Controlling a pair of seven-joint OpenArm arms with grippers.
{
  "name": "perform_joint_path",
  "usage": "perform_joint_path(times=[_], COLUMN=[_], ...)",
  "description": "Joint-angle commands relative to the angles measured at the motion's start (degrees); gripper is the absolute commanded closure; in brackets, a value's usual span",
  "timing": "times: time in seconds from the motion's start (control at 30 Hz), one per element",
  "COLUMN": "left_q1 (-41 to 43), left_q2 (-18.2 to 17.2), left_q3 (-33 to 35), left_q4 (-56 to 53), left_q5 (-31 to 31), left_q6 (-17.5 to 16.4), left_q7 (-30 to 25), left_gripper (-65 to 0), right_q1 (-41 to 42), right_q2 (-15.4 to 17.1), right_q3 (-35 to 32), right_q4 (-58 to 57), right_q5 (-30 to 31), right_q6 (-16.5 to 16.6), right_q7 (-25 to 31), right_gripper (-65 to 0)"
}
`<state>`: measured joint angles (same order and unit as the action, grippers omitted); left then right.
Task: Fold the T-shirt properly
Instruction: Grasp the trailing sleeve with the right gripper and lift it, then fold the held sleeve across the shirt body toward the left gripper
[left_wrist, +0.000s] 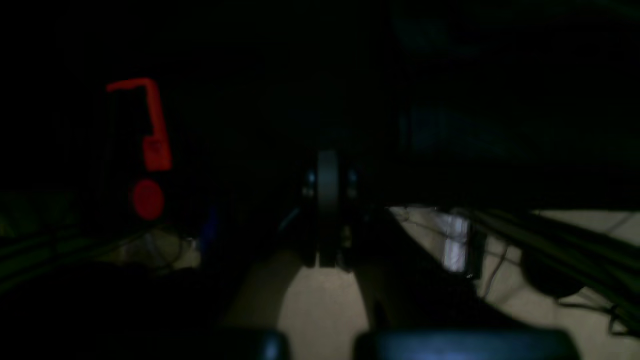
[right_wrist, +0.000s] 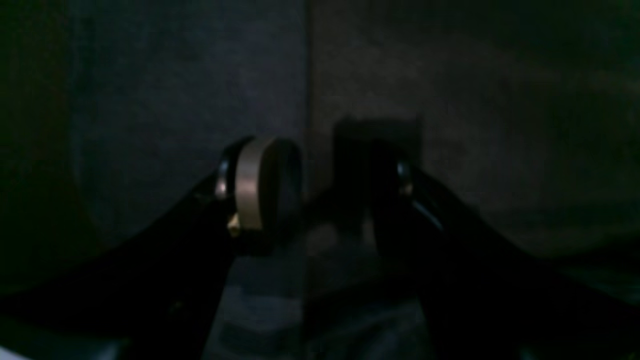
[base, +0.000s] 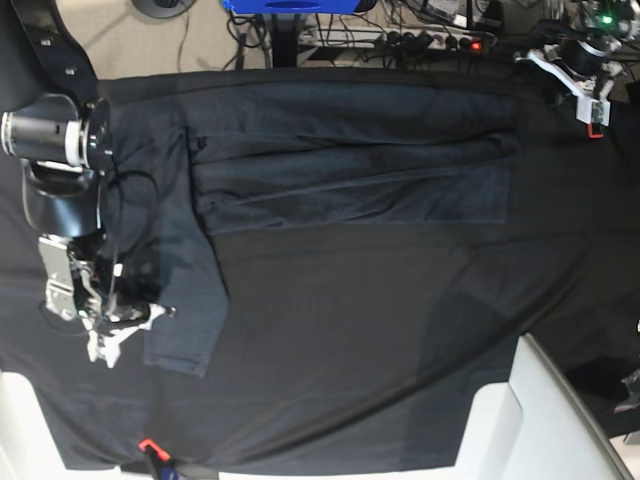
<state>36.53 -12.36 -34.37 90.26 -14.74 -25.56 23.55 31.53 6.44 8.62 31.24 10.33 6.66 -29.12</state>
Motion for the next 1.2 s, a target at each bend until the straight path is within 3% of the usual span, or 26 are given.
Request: perform_joint_path(times=[0.0, 0.13, 0.67, 0.73, 0.87, 1.0, 1.17], left_q1=[0.3, -0.7, -0.5, -0.5, -0.5, -0.5, -0.7], left_q2=[0.1, 1.9, 1.9, 1.9, 1.9, 1.9, 0.8], left_q3=[0.0, 0.0, -0.5, -0.5, -0.5, -0.5, -0.6], left_q4=[0.9, 0.9, 0.8, 0.8, 0.8, 0.8, -0.2], left_q5=[-0.4, -0.4, -0.3, -0.3, -0.3, -0.3, -0.1], left_q6=[-0.2, -0.2, -0.2, -0.2, -0.2, -0.2, -0.2], left_q7=[-1.0, -1.0, -0.9, -0.9, -0.9, -0.9, -0.9], left_gripper=[0.0, 0.0, 0.0, 0.0, 0.0, 0.0, 0.0], right_q1=[1.7, 1.7, -0.1, -0.2, -0.3, -0.3, -6.3], right_q2=[0.4, -0.6, -0.9, -0.9, -1.5, -3.5, -8.4], right_q3=[-0.1, 0.0, 0.1, 0.1, 0.1, 0.1, -0.2], right_q4=[0.6, 0.2, 0.1, 0.1, 0.1, 1.3, 20.7], right_q5=[0.3, 0.3, 0.3, 0.3, 0.3, 0.3, 0.4], right_q6=[0.2, 0.2, -0.1, -0.1, -0.1, 0.0, 0.2], right_q7=[0.9, 1.1, 2.4, 2.4, 2.2, 0.9, -12.4], right_gripper=[-27.8, -27.3, -27.0, -23.3, -0.3, 0.0, 0.0])
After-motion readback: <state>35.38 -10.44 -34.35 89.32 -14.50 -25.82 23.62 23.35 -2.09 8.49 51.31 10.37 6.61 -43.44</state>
